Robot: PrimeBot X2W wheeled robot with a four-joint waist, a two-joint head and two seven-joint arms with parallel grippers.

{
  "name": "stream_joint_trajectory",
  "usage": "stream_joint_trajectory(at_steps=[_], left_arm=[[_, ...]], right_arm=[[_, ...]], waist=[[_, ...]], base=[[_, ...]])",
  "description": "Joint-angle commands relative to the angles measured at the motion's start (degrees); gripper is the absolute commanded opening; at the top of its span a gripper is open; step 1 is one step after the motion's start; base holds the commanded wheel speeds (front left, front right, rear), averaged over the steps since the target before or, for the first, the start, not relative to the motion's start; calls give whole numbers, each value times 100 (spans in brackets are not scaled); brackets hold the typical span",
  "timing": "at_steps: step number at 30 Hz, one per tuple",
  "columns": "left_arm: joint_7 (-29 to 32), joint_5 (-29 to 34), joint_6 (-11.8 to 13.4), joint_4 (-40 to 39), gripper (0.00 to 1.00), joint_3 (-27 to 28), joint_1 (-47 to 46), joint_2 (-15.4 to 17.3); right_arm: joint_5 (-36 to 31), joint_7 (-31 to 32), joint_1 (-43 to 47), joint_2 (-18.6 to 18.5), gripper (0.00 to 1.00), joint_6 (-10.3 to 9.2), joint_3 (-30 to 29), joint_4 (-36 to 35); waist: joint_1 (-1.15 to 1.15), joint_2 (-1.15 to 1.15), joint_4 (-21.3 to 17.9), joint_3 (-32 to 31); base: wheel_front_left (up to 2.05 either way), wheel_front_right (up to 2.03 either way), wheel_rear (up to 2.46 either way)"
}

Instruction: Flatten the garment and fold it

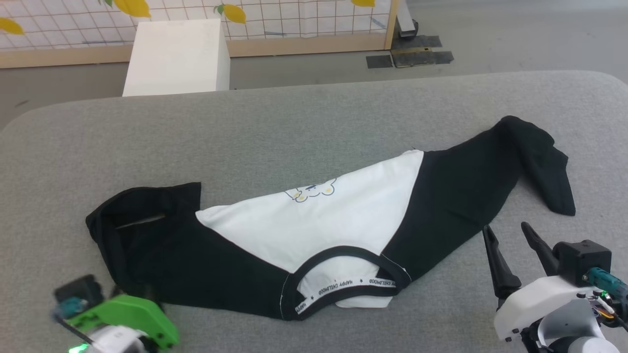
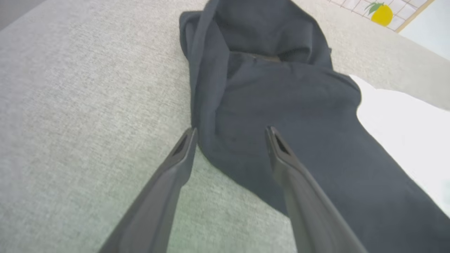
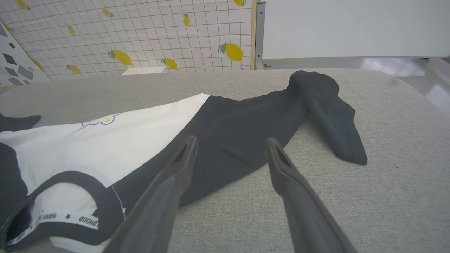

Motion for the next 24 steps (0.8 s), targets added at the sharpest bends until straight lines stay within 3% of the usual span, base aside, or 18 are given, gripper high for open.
stream_joint_trajectory(at_steps=[1, 7, 14, 19, 22, 23, 24], left_arm=[[52, -23, -24, -190, 100, -112, 158, -97], [522, -32, 28, -454, 100, -536, 364, -287], [839, 58, 343, 98, 100, -528, 8, -243], [977, -121, 407, 473, 100, -398, -238, -249], [1405, -221, 348, 677, 100, -489, -220, -221], [1551, -255, 305, 705, 54, -534, -192, -211], [1719, -288, 242, 715, 20, -593, -154, -186]], right_arm=[[4, 30, 48, 12, 100, -9, -11, -49], [17, 54, 48, 14, 100, -9, 43, -104], [42, 75, -4, 15, 100, -9, 143, -143], [42, 81, -8, 16, 100, -9, 131, -145], [72, 74, -9, 17, 100, -9, 110, -160], [79, 72, -7, 17, 100, -9, 102, -162], [87, 74, -3, 17, 100, -9, 90, -162]], waist=[[0, 48, 47, -30], [0, 48, 101, -10], [0, 48, -54, 57], [0, 48, -190, 120], [0, 48, -263, 158], [0, 48, -276, 164], [0, 48, -288, 173]], base=[[0, 0, 0], [0, 0, 0], [0, 0, 0], [0, 0, 0], [0, 0, 0], [0, 0, 0], [0, 0, 0]])
